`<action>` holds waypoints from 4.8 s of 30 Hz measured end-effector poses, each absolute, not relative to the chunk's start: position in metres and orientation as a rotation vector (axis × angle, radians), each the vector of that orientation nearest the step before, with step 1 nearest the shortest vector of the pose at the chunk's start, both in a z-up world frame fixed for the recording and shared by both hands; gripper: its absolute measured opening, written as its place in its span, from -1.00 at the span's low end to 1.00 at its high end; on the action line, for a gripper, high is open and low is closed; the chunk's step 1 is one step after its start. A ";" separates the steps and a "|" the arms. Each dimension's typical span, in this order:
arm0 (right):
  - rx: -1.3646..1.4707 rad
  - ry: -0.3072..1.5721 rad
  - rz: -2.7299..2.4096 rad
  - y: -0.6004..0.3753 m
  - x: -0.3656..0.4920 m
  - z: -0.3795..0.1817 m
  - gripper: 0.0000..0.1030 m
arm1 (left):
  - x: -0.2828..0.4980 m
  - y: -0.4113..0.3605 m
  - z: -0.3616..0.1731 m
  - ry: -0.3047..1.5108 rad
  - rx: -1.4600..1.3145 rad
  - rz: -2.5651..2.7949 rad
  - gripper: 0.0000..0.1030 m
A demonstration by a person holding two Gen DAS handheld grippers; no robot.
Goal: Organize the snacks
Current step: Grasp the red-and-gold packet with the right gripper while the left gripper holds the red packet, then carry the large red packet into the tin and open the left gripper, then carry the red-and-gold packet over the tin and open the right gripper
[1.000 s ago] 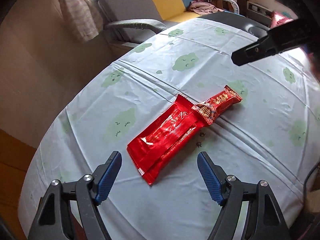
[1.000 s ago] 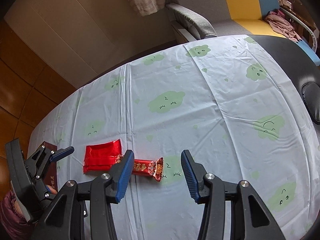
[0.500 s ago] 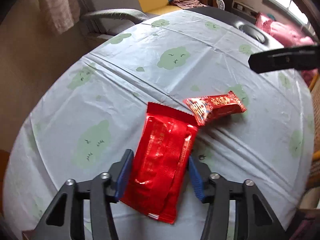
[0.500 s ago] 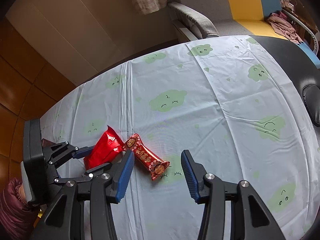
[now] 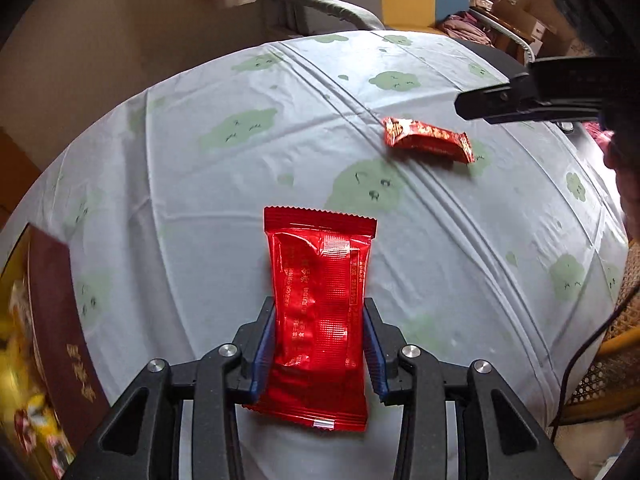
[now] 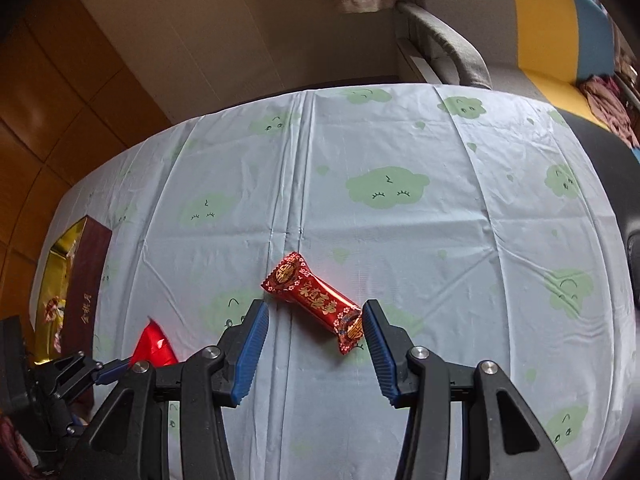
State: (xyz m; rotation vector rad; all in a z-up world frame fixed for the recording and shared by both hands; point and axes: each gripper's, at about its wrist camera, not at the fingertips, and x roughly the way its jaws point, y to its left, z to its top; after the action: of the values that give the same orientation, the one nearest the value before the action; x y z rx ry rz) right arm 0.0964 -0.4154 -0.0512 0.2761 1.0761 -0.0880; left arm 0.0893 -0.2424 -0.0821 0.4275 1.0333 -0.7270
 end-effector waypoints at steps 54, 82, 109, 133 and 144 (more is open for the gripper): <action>-0.139 1.150 0.154 -0.328 0.112 -0.095 -0.55 | 0.033 -0.111 -0.022 0.917 0.139 -0.433 -0.24; -0.201 1.121 0.144 -0.322 0.108 -0.096 -0.55 | 0.042 -0.034 -0.019 0.911 0.061 -0.231 -0.24; -0.228 1.117 0.130 -0.319 0.107 -0.097 -0.55 | 0.081 0.112 -0.037 1.013 -0.275 -0.001 -0.23; -0.238 1.115 0.124 -0.318 0.107 -0.097 -0.55 | 0.069 0.088 -0.051 1.007 -0.144 0.074 -0.18; -0.240 1.105 0.115 -0.318 0.105 -0.097 -0.55 | 0.046 0.072 -0.019 0.838 -0.030 0.122 -0.18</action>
State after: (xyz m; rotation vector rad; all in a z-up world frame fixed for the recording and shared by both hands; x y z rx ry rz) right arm 0.1054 -0.3176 -0.0973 -0.2400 1.1054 0.1154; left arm 0.0460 0.0716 -0.0186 -0.0303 0.8384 0.1223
